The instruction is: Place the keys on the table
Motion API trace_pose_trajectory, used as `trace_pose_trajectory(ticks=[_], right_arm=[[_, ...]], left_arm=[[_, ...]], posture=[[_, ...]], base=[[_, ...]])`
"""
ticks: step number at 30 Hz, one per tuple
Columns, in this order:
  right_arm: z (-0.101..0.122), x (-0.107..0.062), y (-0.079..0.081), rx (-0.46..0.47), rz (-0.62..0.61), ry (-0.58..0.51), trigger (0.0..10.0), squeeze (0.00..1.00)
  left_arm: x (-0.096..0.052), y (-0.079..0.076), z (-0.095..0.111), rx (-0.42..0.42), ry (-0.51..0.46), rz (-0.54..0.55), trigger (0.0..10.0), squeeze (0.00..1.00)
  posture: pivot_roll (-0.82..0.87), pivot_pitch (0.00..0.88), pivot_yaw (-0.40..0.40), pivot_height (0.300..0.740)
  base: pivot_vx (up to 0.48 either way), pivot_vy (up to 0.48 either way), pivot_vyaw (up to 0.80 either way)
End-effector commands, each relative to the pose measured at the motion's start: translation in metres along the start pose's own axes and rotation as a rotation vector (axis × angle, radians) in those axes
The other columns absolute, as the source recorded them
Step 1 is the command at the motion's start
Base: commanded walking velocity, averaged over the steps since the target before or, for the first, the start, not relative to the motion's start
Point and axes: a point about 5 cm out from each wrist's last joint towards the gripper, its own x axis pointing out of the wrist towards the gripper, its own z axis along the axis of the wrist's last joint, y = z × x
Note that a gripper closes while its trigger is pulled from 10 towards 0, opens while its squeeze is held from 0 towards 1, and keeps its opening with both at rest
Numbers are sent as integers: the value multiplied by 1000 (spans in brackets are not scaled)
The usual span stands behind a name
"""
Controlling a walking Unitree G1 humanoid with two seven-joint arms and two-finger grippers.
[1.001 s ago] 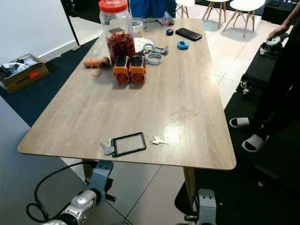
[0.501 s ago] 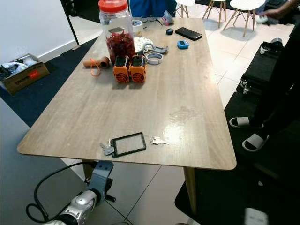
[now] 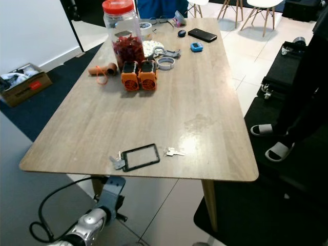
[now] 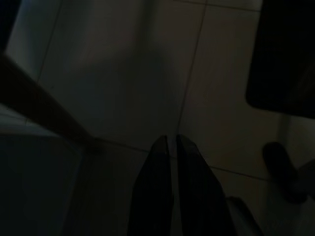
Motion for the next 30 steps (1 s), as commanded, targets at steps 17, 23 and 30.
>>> trace_pose_trajectory(ticks=[17, 23, 30], right_arm=[[11, -97, 233, -75, 1394, 124, 10000, 0], [9, -120, 240, -127, 1553, 173, 10000, 0], [3, -134, 230, -275, 1639, 247, 10000, 0]], left_arm=[[-6, 5, -15, 24, 50, -1, 10000, 0], [-7, 6, -18, 21, 52, 1, 10000, 0], [-7, 5, -18, 16, 51, 0, 10000, 0]], posture=[[25, 60, 32, 740], [25, 64, 32, 740], [24, 63, 33, 740]], base=[[0, 0, 0], [0, 0, 0], [0, 0, 0]])
